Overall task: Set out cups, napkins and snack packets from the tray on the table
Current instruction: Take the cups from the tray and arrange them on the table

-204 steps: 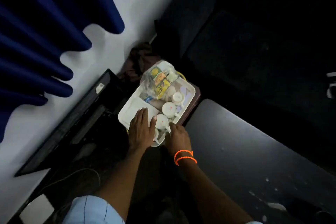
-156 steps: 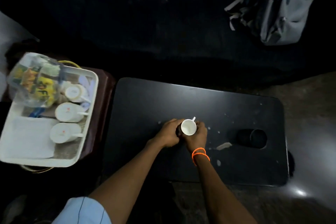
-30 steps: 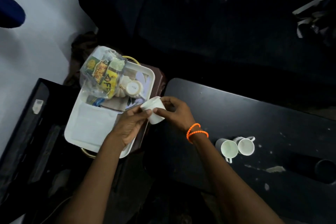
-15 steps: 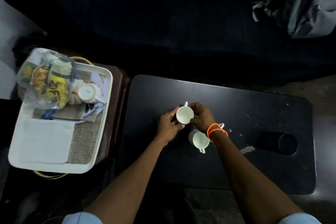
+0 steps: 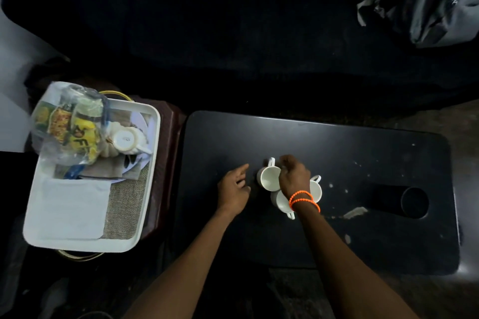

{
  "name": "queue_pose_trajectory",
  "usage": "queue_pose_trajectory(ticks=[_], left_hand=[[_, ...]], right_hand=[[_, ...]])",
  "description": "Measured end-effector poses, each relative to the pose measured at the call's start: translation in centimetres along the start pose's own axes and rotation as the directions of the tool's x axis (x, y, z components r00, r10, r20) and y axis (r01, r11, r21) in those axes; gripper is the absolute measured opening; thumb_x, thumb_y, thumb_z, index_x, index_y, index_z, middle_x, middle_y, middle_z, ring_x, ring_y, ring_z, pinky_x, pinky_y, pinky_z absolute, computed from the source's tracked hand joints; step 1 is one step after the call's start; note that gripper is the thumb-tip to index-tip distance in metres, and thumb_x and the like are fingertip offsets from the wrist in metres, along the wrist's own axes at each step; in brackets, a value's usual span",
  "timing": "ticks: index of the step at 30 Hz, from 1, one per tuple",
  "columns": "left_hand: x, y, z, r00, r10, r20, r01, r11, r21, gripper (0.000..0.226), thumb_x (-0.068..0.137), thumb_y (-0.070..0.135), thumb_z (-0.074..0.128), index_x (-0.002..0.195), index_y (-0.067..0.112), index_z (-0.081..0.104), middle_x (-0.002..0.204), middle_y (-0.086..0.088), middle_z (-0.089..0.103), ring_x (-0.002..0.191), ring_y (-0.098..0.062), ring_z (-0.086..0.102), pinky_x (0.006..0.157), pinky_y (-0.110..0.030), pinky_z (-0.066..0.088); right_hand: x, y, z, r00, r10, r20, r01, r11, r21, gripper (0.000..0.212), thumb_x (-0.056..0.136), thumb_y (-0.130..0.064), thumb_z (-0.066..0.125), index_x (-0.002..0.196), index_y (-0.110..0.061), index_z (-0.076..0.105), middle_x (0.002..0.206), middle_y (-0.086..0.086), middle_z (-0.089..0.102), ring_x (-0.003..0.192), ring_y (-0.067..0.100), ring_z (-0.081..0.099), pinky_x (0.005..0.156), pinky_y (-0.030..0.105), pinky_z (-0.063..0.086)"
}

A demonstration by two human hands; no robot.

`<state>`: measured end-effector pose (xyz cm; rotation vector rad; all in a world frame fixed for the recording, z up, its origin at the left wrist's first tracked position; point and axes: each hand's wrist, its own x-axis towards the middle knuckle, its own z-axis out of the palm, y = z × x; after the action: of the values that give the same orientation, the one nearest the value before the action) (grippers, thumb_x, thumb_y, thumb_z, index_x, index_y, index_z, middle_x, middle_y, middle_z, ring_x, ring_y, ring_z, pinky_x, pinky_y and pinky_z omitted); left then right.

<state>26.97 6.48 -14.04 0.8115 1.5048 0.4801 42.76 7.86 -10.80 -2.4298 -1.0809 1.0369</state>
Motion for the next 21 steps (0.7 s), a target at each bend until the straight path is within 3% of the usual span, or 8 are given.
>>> queue_pose_trajectory(ticks=[4, 7, 10, 12, 14, 16, 18, 21], left_hand=[[0.2, 2.4, -6.1, 0.954, 0.060, -0.293, -0.073, 0.997, -0.036, 0.050, 0.085, -0.018, 0.059, 0.129, 0.003, 0.067, 0.125, -0.016, 0.073, 0.107, -0.027, 0.071, 0.088, -0.021, 0.054], [-0.1, 4.1, -12.2, 0.824, 0.109, -0.556, -0.152, 0.988, -0.031, 0.046, 0.083, -0.014, 0.056, 0.122, 0.006, 0.070, 0.113, -0.016, 0.073, 0.089, -0.024, 0.067, 0.088, -0.033, 0.054], [-0.7, 4.5, -17.3, 0.653, 0.181, -0.735, -0.167, 0.981, 0.093, 0.048, 0.080, -0.009, 0.061, 0.127, 0.002, 0.064, 0.118, -0.024, 0.064, 0.096, -0.035, 0.063, 0.092, -0.038, 0.053], [-0.6, 4.7, -19.9, 0.582, 0.125, -0.803, -0.089, 0.992, 0.090, 0.051, 0.081, -0.001, 0.061, 0.131, -0.001, 0.059, 0.128, -0.026, 0.057, 0.112, -0.037, 0.060, 0.101, -0.038, 0.049], [0.1, 5.3, -22.1, 0.616, -0.015, -0.788, -0.021, 0.999, -0.036, 0.050, 0.084, 0.008, 0.059, 0.132, -0.003, 0.057, 0.134, -0.028, 0.057, 0.124, -0.042, 0.056, 0.106, -0.048, 0.048], [1.0, 6.3, -23.5, 0.732, -0.161, -0.662, -0.008, 0.969, -0.245, 0.045, 0.090, 0.014, 0.056, 0.131, -0.002, 0.059, 0.134, -0.027, 0.062, 0.122, -0.041, 0.061, 0.103, -0.054, 0.052], [1.4, 7.6, -24.1, 0.803, -0.294, -0.518, 0.030, 0.889, -0.457, 0.041, 0.102, 0.026, 0.051, 0.135, 0.004, 0.061, 0.133, -0.020, 0.066, 0.113, -0.033, 0.064, 0.089, -0.046, 0.059], [1.4, 8.3, -24.6, 0.824, -0.330, -0.460, 0.032, 0.839, -0.544, 0.049, 0.103, 0.046, 0.054, 0.129, 0.006, 0.065, 0.119, -0.016, 0.070, 0.103, -0.032, 0.068, 0.072, -0.040, 0.061]], right_hand=[[-1.3, -3.7, 1.8, 0.988, -0.109, -0.105, 0.115, 0.992, 0.056, 0.037, 0.090, 0.002, 0.058, 0.126, -0.002, 0.065, 0.127, 0.019, 0.066, 0.121, 0.036, 0.060, 0.106, 0.040, 0.045], [-3.0, -8.2, 4.9, 0.958, -0.285, -0.031, 0.286, 0.956, 0.066, 0.037, 0.087, 0.003, 0.060, 0.123, 0.001, 0.066, 0.125, 0.020, 0.066, 0.120, 0.038, 0.059, 0.106, 0.040, 0.043], [-5.2, -13.3, 8.7, 0.895, -0.429, 0.124, 0.410, 0.899, 0.155, 0.035, 0.084, 0.003, 0.061, 0.119, 0.001, 0.070, 0.120, 0.022, 0.070, 0.113, 0.038, 0.065, 0.102, 0.040, 0.048], [-6.5, -16.8, 11.4, 0.836, -0.511, 0.199, 0.472, 0.855, 0.213, 0.036, 0.082, 0.002, 0.061, 0.116, 0.000, 0.071, 0.116, 0.022, 0.072, 0.108, 0.039, 0.067, 0.097, 0.037, 0.049], [-7.3, -19.6, 13.9, 0.798, -0.534, 0.280, 0.490, 0.845, 0.214, 0.042, 0.086, -0.005, 0.061, 0.127, -0.002, 0.067, 0.127, 0.022, 0.068, 0.118, 0.039, 0.061, 0.100, 0.037, 0.045], [-7.6, -21.5, 16.0, 0.797, -0.471, 0.378, 0.465, 0.878, 0.115, 0.047, 0.094, -0.019, 0.057, 0.140, -0.008, 0.058, 0.140, 0.019, 0.060, 0.131, 0.039, 0.050, 0.105, 0.044, 0.041], [-7.8, -22.4, 17.5, 0.819, -0.388, 0.422, 0.428, 0.904, -0.001, 0.039, 0.098, -0.027, 0.048, 0.132, -0.012, 0.058, 0.134, 0.019, 0.062, 0.129, 0.039, 0.048, 0.099, 0.049, 0.040], [-8.9, -22.3, 18.0, 0.855, -0.346, 0.387, 0.344, 0.936, 0.077, 0.030, 0.095, -0.033, 0.042, 0.111, -0.016, 0.062, 0.116, 0.014, 0.067, 0.121, 0.035, 0.052, 0.091, 0.046, 0.033]])
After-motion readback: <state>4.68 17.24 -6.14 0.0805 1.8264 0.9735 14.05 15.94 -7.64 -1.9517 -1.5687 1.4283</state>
